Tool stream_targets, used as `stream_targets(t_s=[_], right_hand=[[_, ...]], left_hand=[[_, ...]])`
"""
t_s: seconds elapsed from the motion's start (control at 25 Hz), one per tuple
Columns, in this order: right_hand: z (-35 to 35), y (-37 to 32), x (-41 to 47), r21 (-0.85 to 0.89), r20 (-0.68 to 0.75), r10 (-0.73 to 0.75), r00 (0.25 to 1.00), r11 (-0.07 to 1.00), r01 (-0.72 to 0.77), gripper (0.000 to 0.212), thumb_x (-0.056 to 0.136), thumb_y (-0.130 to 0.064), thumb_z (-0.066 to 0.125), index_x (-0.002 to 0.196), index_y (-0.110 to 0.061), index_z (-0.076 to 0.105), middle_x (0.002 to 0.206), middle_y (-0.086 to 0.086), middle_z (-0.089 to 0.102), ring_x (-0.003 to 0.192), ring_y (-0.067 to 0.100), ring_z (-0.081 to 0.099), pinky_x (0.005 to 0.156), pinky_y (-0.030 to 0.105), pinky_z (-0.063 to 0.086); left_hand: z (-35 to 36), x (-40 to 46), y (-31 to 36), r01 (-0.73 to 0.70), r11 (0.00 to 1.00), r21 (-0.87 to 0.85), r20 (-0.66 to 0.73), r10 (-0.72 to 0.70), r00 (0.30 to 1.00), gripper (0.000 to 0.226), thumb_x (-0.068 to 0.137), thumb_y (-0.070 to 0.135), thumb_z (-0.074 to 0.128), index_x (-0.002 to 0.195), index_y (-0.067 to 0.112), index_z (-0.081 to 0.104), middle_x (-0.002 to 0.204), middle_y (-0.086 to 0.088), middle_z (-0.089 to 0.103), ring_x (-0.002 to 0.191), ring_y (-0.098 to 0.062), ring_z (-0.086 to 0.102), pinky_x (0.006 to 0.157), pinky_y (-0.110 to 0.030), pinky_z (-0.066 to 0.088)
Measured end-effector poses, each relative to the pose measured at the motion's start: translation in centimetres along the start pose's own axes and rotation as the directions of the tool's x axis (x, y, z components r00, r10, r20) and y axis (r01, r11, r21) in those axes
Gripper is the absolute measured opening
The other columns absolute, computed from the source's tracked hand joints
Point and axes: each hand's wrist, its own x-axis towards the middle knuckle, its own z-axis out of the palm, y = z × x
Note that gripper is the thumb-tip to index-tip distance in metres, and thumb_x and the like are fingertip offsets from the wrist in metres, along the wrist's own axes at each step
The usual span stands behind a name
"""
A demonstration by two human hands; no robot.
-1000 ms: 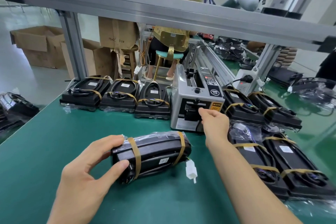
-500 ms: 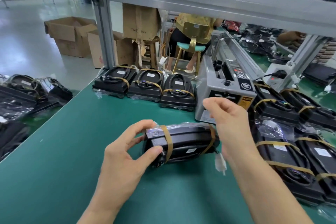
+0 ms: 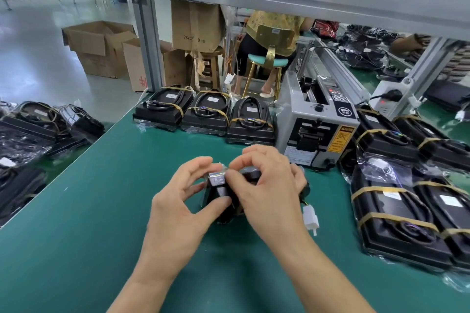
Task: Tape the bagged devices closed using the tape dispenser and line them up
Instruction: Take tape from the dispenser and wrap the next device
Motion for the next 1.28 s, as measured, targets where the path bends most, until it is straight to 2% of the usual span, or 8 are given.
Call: stream_targets(t_s=[0.12,0.24,0.4,0.52,0.68,0.76,0.92,1.28], right_hand=[[-2.0,2.1,1.1,0.134,-0.064,0.031,0.997,0.991,-0.023,0.021,0.084,-0.022,0.066,0.072,-0.04,0.062,0.1,-0.026,0.06,0.107,-0.006,0.05,0.109,0.043,0.025],[-5.1,5.6,1.7,0.314,-0.084,0.185,0.979,0.938,-0.15,0.025,0.088,-0.014,0.06,0.084,-0.037,0.067,0.094,-0.033,0.06,0.096,-0.008,0.054,0.091,0.018,0.039],[-6.8,9.0,1.6,0.34,0.236,0.217,0.947,0.895,-0.289,0.038,0.088,-0.012,0.062,0.11,-0.043,0.06,0.121,-0.029,0.055,0.118,-0.009,0.048,0.097,0.018,0.036],[-6.4,9.6,1.5,0.395,0.364,0.171,0.915,0.862,-0.319,0.04,0.092,-0.012,0.06,0.118,-0.041,0.056,0.123,-0.029,0.056,0.114,-0.02,0.047,0.101,0.017,0.035],[-6.5,9.9,1.8,0.467,0.384,0.168,0.908,0.813,-0.348,0.036,0.091,-0.005,0.059,0.113,-0.032,0.062,0.104,-0.028,0.066,0.099,-0.022,0.055,0.078,0.001,0.04],[-6.6,10.1,1.8,0.494,0.384,0.151,0.911,0.8,-0.34,0.036,0.089,-0.002,0.06,0.114,-0.027,0.064,0.1,-0.025,0.069,0.098,-0.018,0.058,0.074,0.0,0.042],[-6.5,10.1,2.2,0.538,0.378,0.115,0.919,0.78,-0.319,0.028,0.09,-0.005,0.059,0.113,-0.018,0.068,0.092,-0.016,0.07,0.087,-0.009,0.062,0.073,0.002,0.042],[-5.7,9.3,3.4,0.619,0.372,0.069,0.925,0.724,-0.303,0.014,0.085,-0.005,0.067,0.098,-0.009,0.073,0.08,0.0,0.072,0.073,0.005,0.064,0.07,0.013,0.049]], left_hand=[[-0.2,0.1,-0.2,0.001,1.0,-0.007,0.003,-0.001,1.0,0.058,0.067,0.008,0.081,0.11,0.039,0.059,0.111,0.014,0.069,0.109,-0.005,0.062,0.093,-0.017,0.046],[-0.3,0.2,-0.2,0.028,1.0,0.014,0.008,-0.028,1.0,0.058,0.068,0.004,0.082,0.108,0.04,0.061,0.111,0.016,0.069,0.108,-0.004,0.062,0.092,-0.016,0.046],[-0.2,0.3,0.5,0.057,0.988,0.143,0.018,-0.06,0.998,0.054,0.07,0.003,0.08,0.102,0.043,0.063,0.11,0.02,0.067,0.108,-0.006,0.061,0.094,-0.021,0.045],[0.9,0.8,2.0,-0.151,0.87,0.469,0.016,0.163,0.987,0.039,0.074,0.01,0.07,0.106,0.032,0.065,0.123,0.013,0.06,0.12,-0.008,0.049,0.104,-0.016,0.029],[4.4,2.4,4.1,-0.437,0.654,0.618,0.316,0.302,0.899,0.041,0.07,0.018,0.063,0.111,0.014,0.067,0.122,0.002,0.061,0.118,-0.02,0.05,0.104,-0.026,0.029],[5.9,3.5,4.9,-0.395,0.658,0.641,0.381,0.174,0.908,0.028,0.083,0.025,0.06,0.11,0.021,0.066,0.115,0.009,0.063,0.11,-0.015,0.054,0.094,-0.023,0.034],[6.8,5.4,4.6,-0.113,0.753,0.648,0.224,-0.046,0.974,0.009,0.086,0.033,0.063,0.091,0.033,0.069,0.083,0.015,0.063,0.091,-0.015,0.06,0.08,-0.03,0.046],[7.5,6.4,3.5,-0.137,0.686,0.715,0.164,0.025,0.986,0.011,0.089,0.035,0.056,0.084,0.03,0.064,0.076,0.008,0.067,0.078,-0.02,0.058,0.064,-0.03,0.041]])
